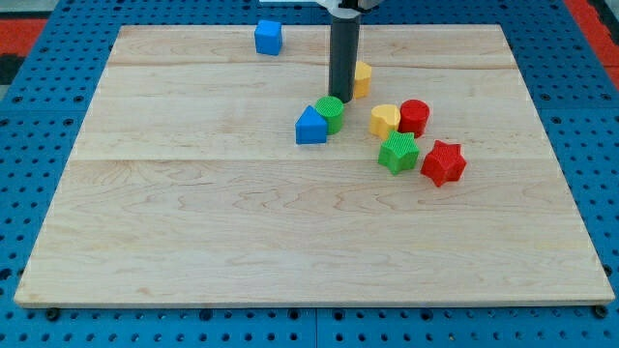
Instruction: Move green circle along with blue triangle towards center
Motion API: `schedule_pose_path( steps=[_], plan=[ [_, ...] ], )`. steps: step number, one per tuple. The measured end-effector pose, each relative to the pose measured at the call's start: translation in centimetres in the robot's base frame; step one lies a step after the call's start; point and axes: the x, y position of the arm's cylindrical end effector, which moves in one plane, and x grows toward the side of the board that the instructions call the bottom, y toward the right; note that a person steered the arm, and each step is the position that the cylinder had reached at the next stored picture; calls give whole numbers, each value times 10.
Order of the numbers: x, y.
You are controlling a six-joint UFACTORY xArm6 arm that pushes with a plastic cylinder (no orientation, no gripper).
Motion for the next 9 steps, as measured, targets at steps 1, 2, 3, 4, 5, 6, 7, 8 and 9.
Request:
schedule_pose_path(
  steps=[1, 2, 3, 4, 5, 6, 7, 8, 9],
  plan=[
    [-1, 0],
    [1, -1],
    [1, -2],
    [10, -13],
    [17, -21],
    [28, -42],
    [43, -39],
    [44, -39],
    [50, -37]
  ],
)
